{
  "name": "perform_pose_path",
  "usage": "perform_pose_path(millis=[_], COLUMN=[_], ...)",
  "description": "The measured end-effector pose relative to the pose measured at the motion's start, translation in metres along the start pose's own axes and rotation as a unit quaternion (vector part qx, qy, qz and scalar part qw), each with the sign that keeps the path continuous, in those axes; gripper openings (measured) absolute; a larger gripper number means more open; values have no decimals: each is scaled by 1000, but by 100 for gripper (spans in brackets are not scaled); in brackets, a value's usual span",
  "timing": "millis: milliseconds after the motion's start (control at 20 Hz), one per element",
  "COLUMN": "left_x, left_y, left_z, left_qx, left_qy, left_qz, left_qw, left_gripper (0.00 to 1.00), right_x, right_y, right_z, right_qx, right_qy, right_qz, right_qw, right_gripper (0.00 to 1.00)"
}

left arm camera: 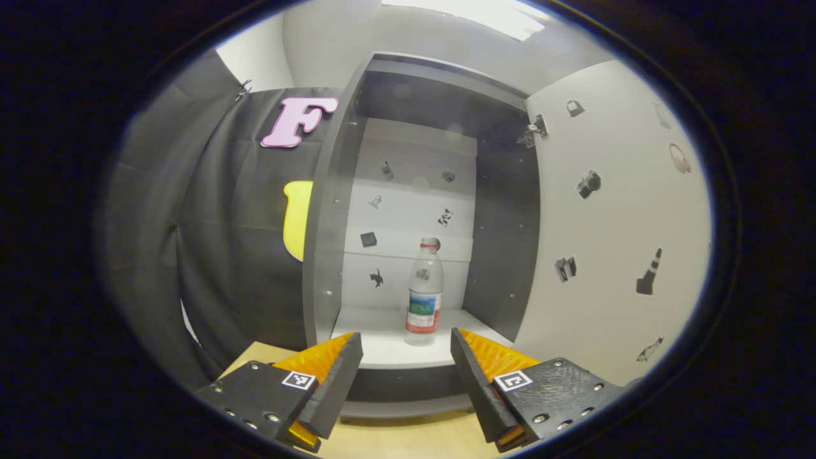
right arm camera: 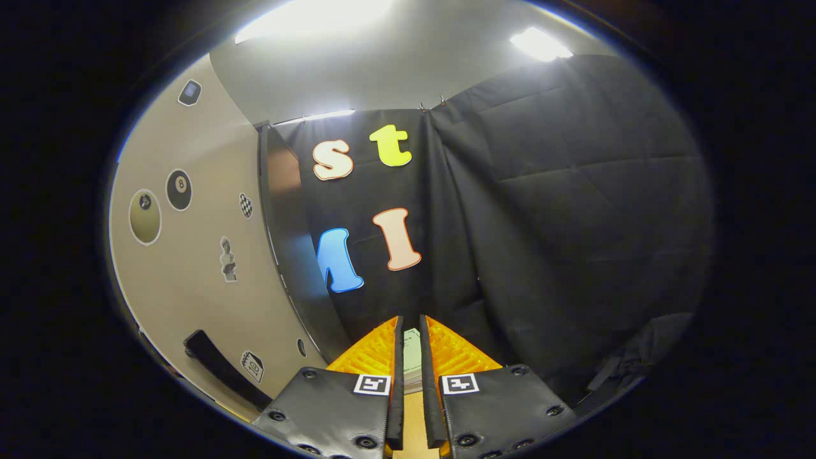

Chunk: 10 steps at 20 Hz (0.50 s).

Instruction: Open the cabinet door with the right hand, grasp the bottle in the cabinet with the left hand and place it on the coaster, then close the cabinet door with the right hand.

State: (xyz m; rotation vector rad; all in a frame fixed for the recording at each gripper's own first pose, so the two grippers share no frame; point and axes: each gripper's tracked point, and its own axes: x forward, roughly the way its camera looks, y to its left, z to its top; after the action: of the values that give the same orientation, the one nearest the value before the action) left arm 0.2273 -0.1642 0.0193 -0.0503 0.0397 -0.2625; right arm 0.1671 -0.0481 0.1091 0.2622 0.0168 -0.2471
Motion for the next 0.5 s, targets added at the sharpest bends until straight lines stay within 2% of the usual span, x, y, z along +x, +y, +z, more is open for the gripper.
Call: perform_pose_path(millis=[50,100,150,200,250,300,350,450,500], left_x=[13,26,37,49,60,71,82,106,117], left_y=[1,0,-1,-3,-6,-9,-11,-17,-18], left_z=[9,17,25,31,35,38,38,35,31], left_qx=[9,18,23,24,24,22,18,10,7], left_qy=[-4,-6,-12,-14,-13,-14,-13,-9,-5], left_qz=[0,-3,-4,-6,-9,-14,-17,-25,-29], left_qw=[1000,1000,1000,1000,1000,1000,1000,1000,1000], left_gripper=[83,83,86,86,86,86,86,83,83], right_x=[11,22,32,41,48,55,59,71,77], right_y=[-2,-4,-4,0,4,3,2,-2,-3], right_z=[2,5,8,8,8,6,3,-4,-7], right_qx=[-3,-5,-6,-5,-4,-3,-4,-5,-6], right_qy=[-2,-7,-11,-14,-14,-13,-10,0,6], right_qz=[-2,-4,-3,2,6,7,6,6,2], right_qw=[1000,1000,1000,1000,1000,1000,1000,1000,1000], right_gripper=[5,5,15,5,20,18,29,39,54])
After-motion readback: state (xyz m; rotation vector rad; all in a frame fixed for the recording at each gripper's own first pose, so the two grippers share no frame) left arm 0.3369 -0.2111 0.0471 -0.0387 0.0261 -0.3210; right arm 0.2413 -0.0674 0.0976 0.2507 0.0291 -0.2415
